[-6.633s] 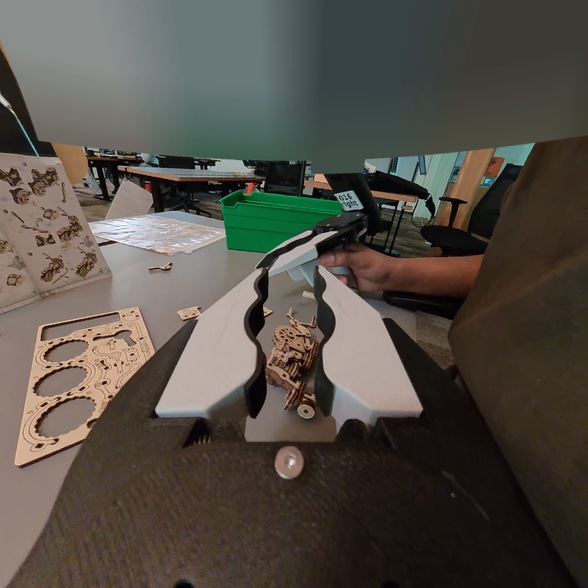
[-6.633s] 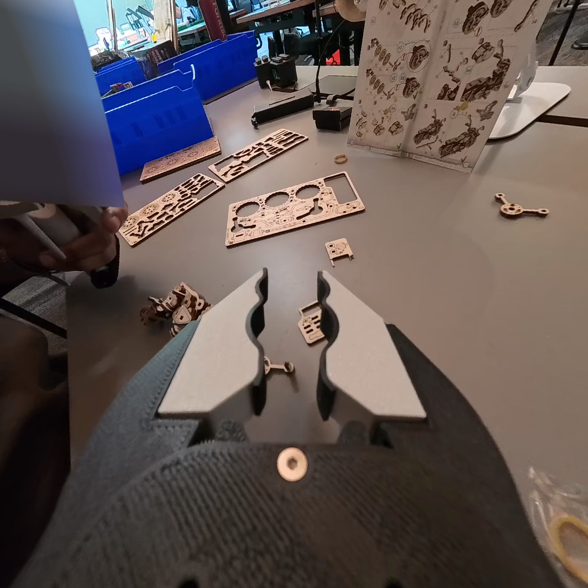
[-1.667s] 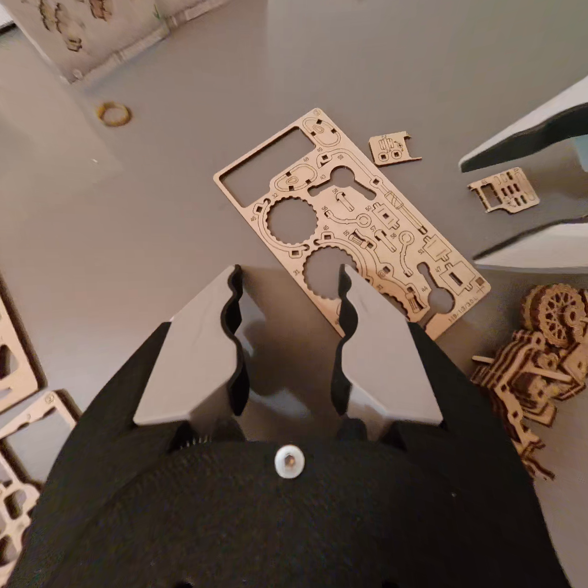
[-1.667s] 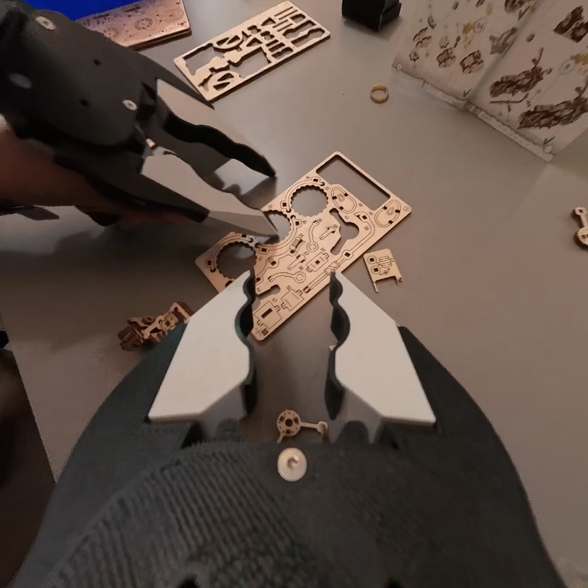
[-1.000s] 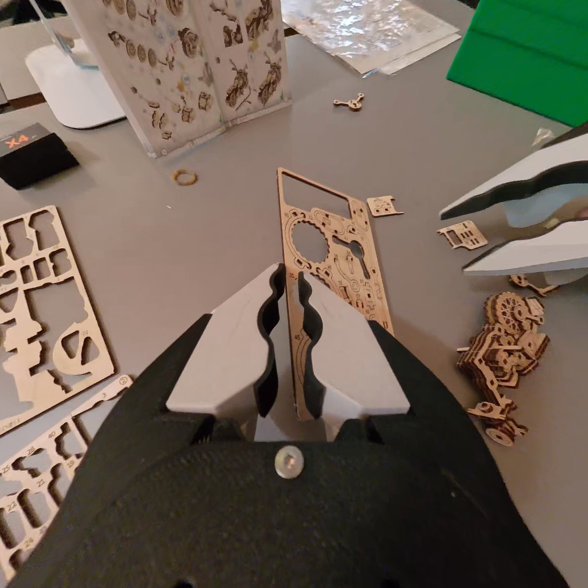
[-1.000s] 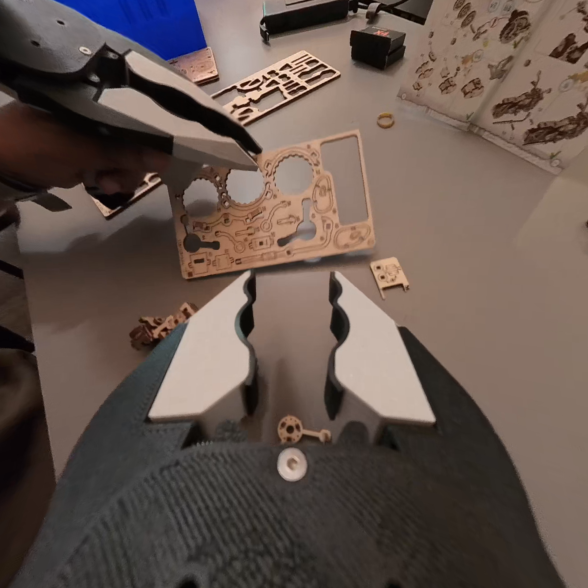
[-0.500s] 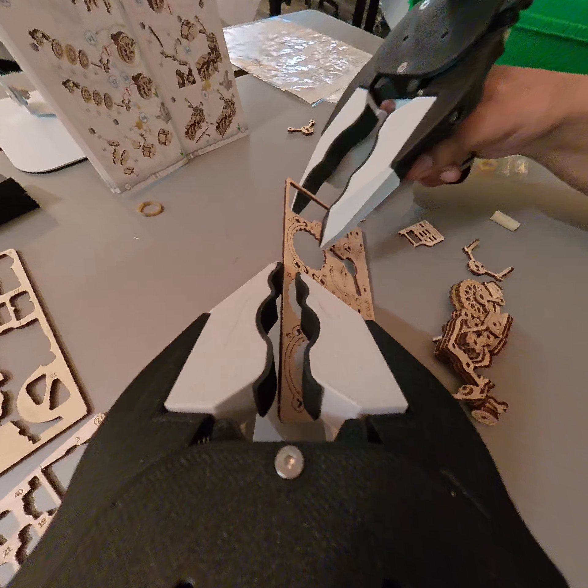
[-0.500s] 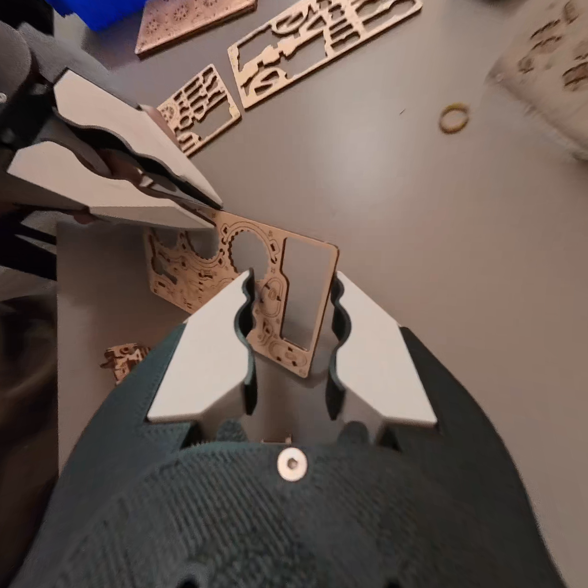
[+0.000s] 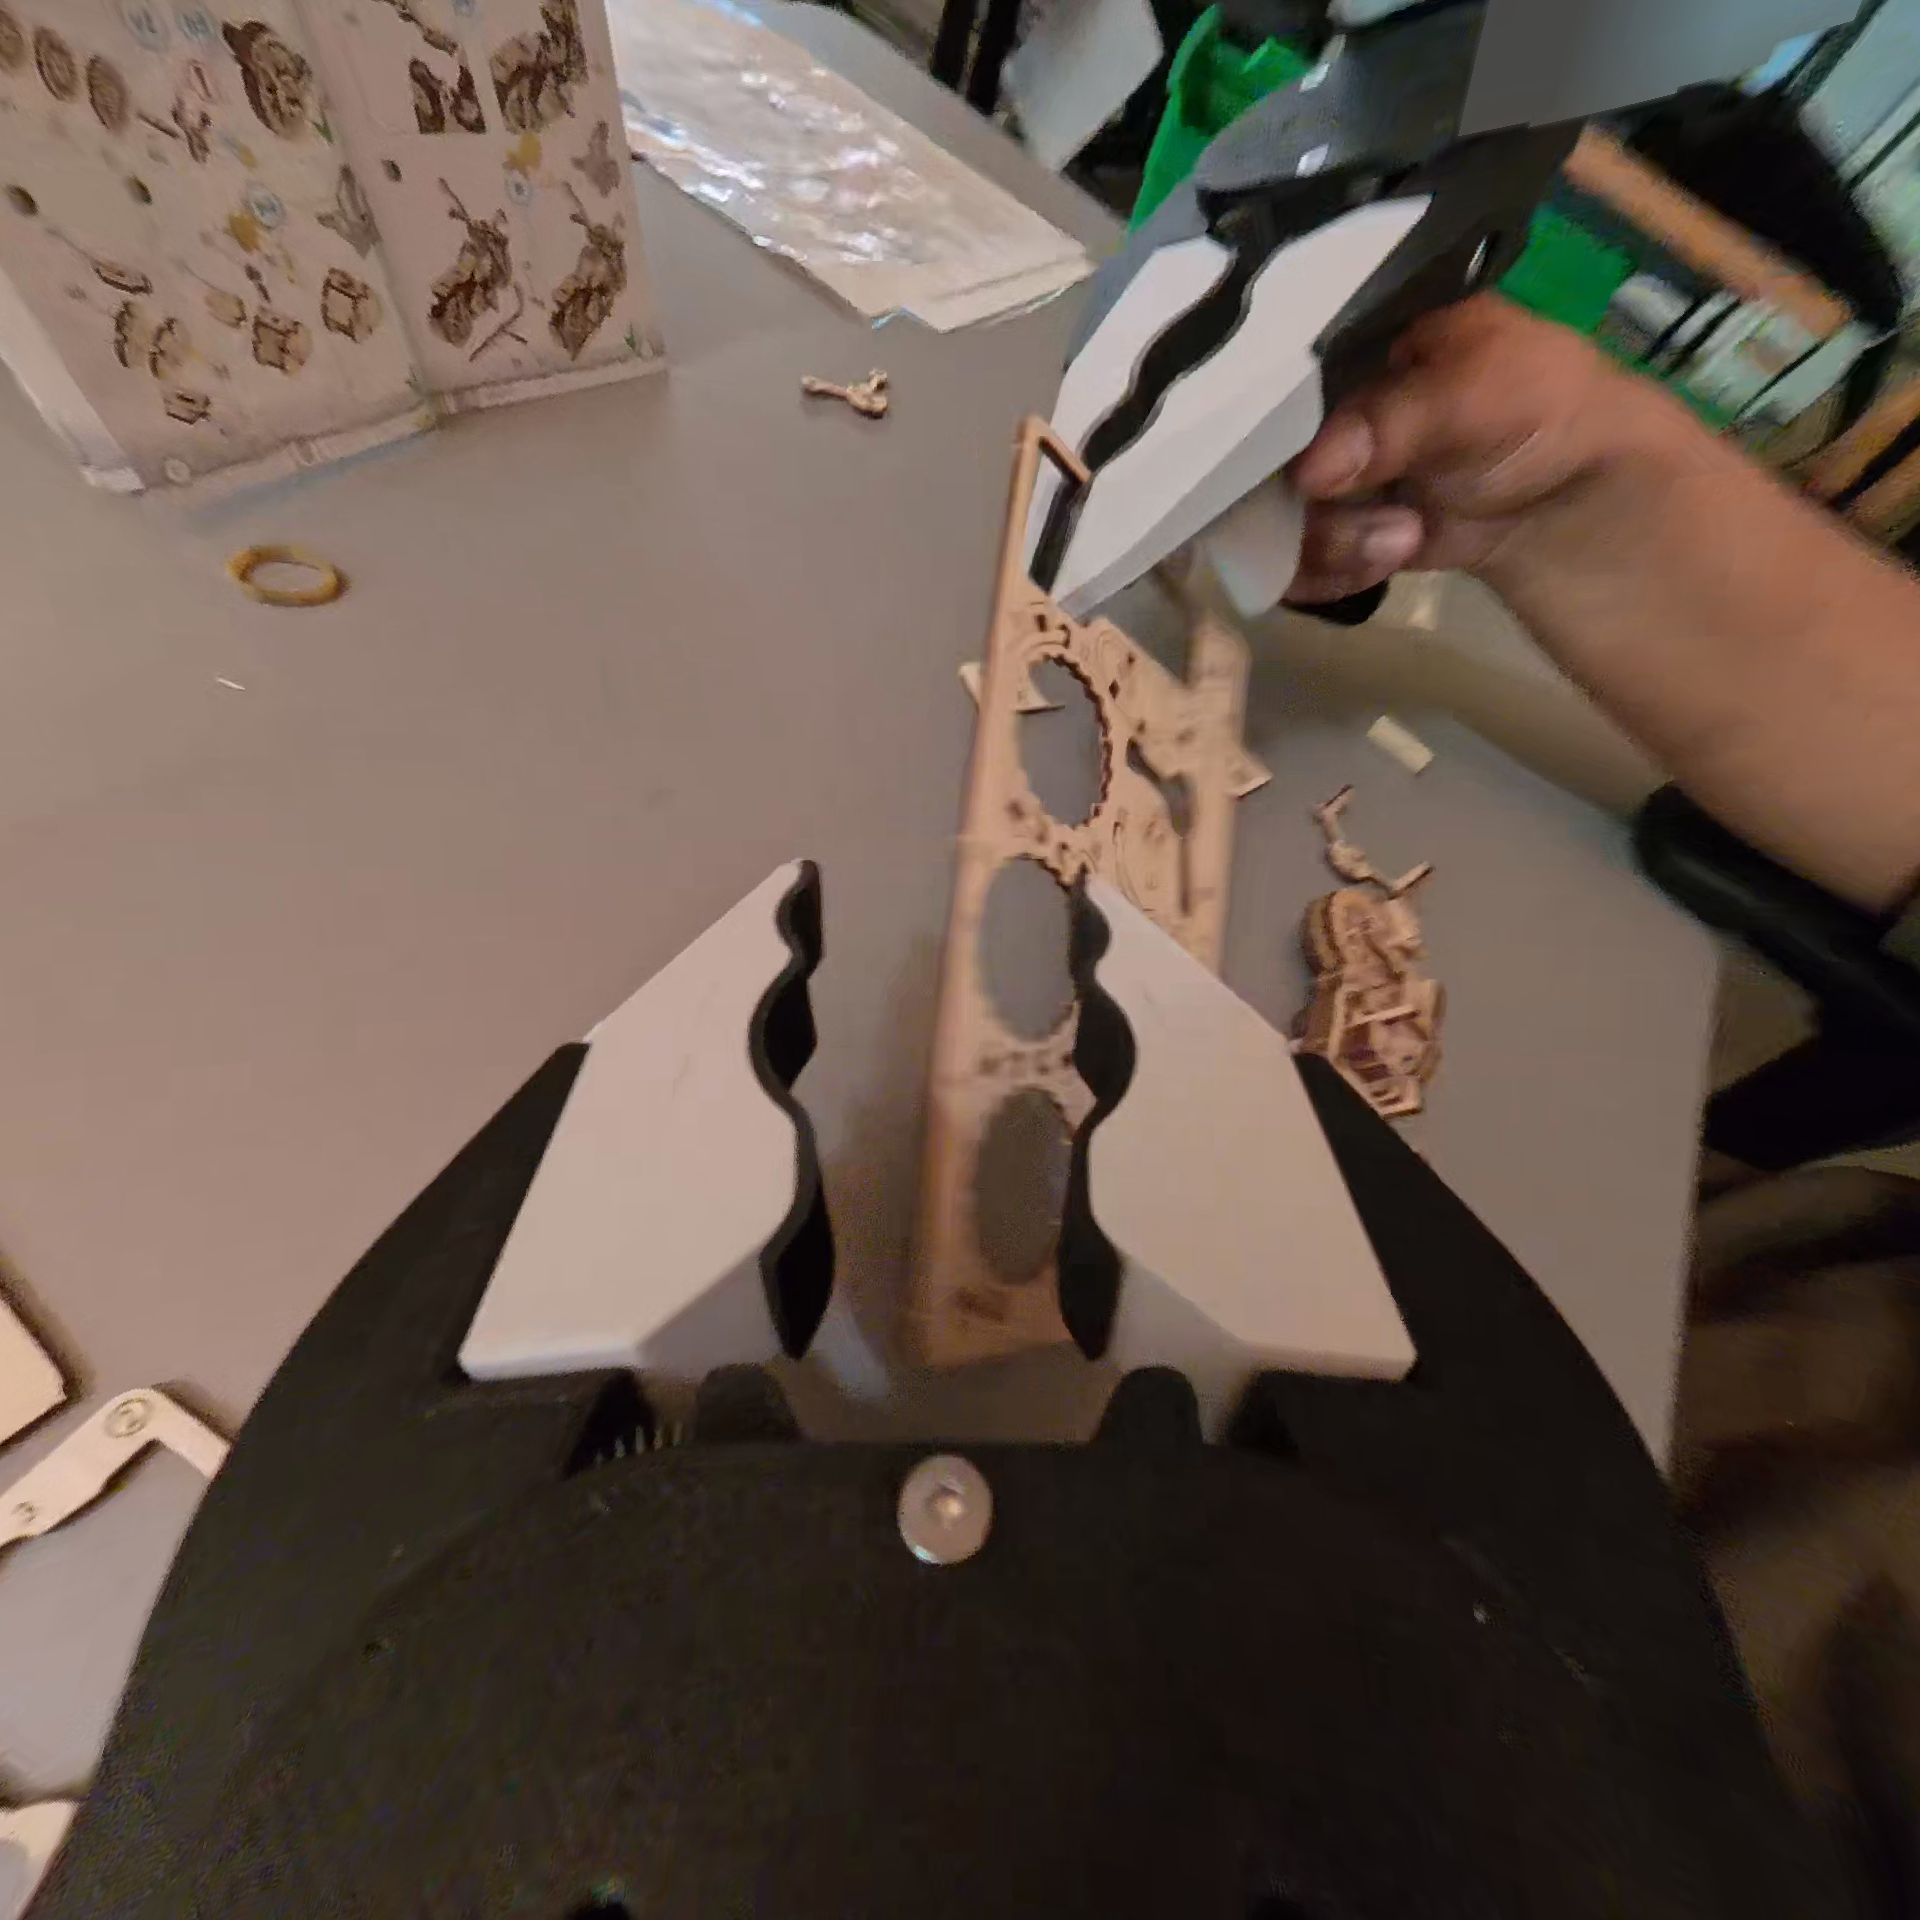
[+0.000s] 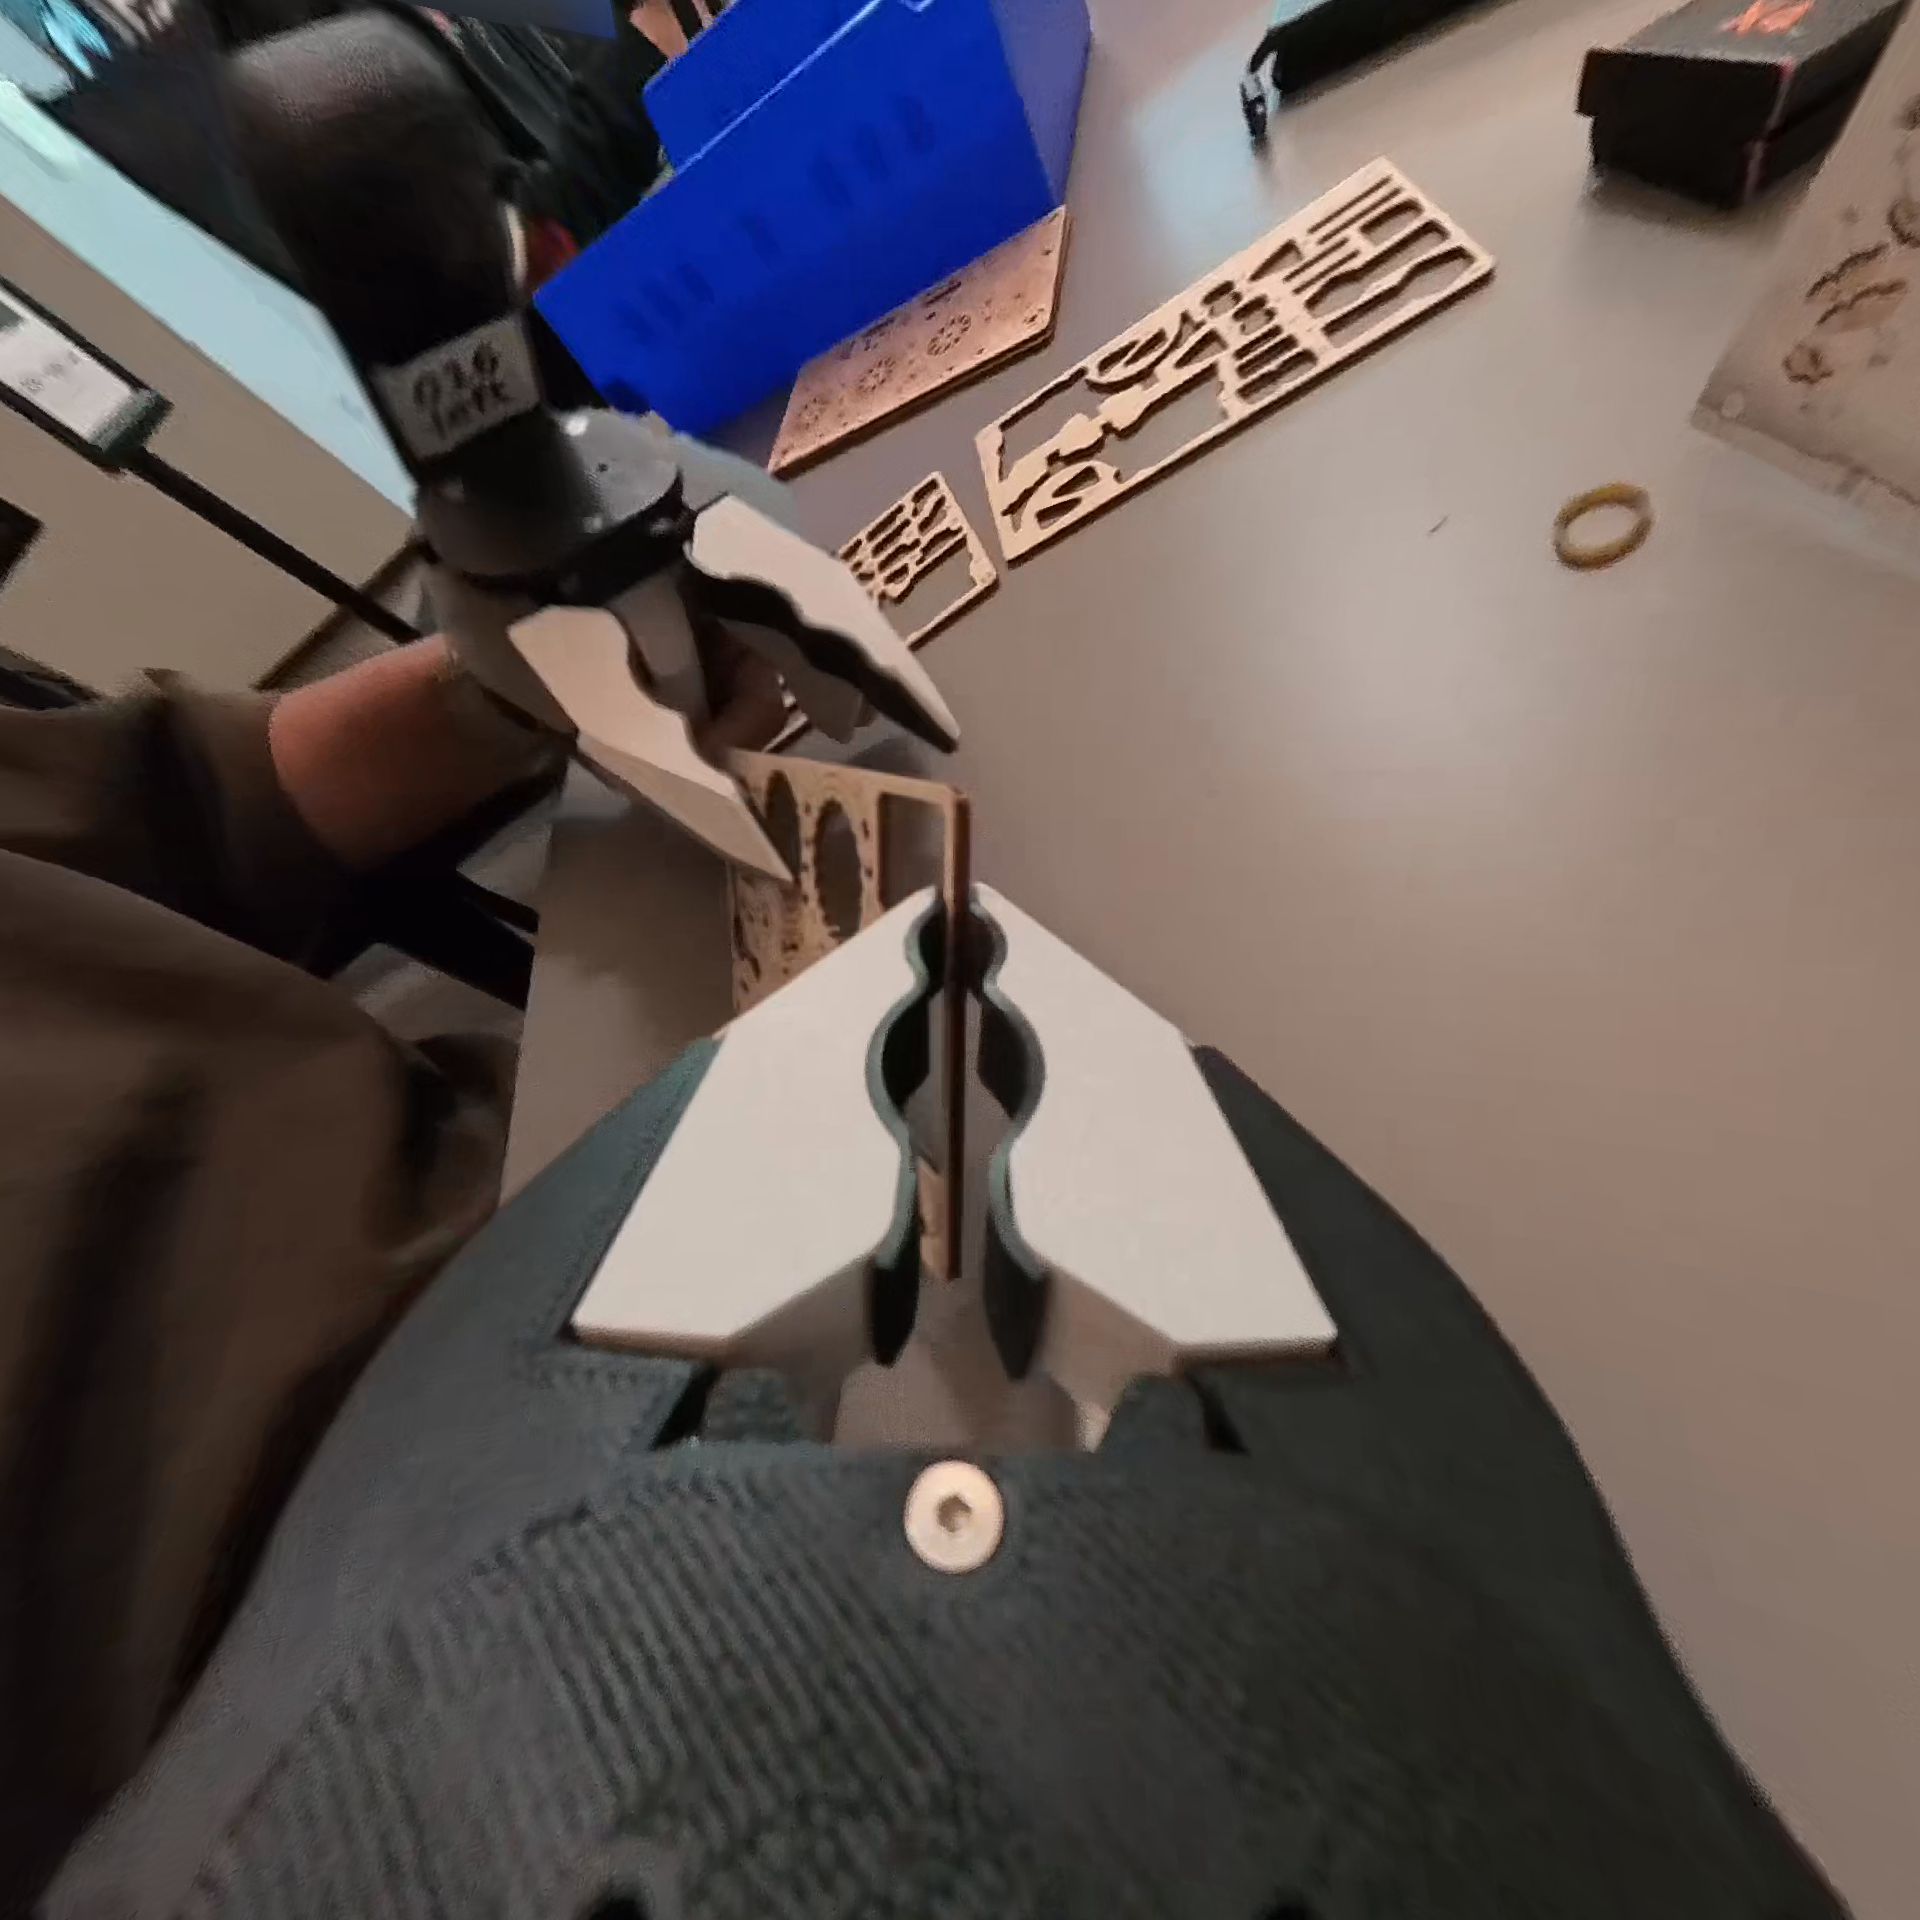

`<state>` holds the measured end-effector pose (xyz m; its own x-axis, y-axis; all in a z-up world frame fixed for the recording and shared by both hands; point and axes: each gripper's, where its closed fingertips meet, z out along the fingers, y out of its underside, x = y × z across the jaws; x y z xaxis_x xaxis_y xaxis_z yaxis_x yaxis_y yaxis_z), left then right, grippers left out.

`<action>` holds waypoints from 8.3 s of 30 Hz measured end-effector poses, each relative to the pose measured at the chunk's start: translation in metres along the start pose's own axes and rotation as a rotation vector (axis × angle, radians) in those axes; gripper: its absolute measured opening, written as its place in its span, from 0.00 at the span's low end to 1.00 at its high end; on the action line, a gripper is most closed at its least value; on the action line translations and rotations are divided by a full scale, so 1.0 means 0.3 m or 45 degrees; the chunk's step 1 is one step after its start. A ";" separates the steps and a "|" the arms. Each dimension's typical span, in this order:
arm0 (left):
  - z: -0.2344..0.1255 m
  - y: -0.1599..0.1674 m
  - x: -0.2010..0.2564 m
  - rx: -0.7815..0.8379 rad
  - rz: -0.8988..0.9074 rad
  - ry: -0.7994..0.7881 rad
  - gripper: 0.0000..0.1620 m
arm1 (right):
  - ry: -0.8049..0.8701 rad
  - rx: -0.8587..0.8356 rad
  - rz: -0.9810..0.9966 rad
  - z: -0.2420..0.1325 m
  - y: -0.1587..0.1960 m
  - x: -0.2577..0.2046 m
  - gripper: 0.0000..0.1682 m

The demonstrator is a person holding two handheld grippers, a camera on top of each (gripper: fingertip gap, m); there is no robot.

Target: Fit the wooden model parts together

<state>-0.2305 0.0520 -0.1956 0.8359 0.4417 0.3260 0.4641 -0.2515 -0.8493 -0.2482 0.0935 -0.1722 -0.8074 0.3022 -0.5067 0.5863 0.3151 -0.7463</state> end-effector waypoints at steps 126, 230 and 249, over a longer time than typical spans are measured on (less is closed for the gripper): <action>-0.157 -0.193 0.026 0.563 -0.317 0.393 0.02 | -0.178 0.156 0.089 0.111 0.016 -0.184 0.01; -0.111 -0.153 0.010 0.448 -0.455 0.379 0.01 | -0.109 0.290 0.106 0.059 -0.037 -0.144 0.01; -0.095 -0.136 -0.039 0.482 -0.556 0.145 0.03 | 0.135 0.212 -0.226 0.090 -0.022 -0.150 0.03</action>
<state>-0.2507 0.0325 -0.1530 0.6270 0.3345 0.7035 0.6527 0.2673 -0.7089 -0.2174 0.0535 -0.1561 -0.8801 0.3504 -0.3202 0.4102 0.2219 -0.8846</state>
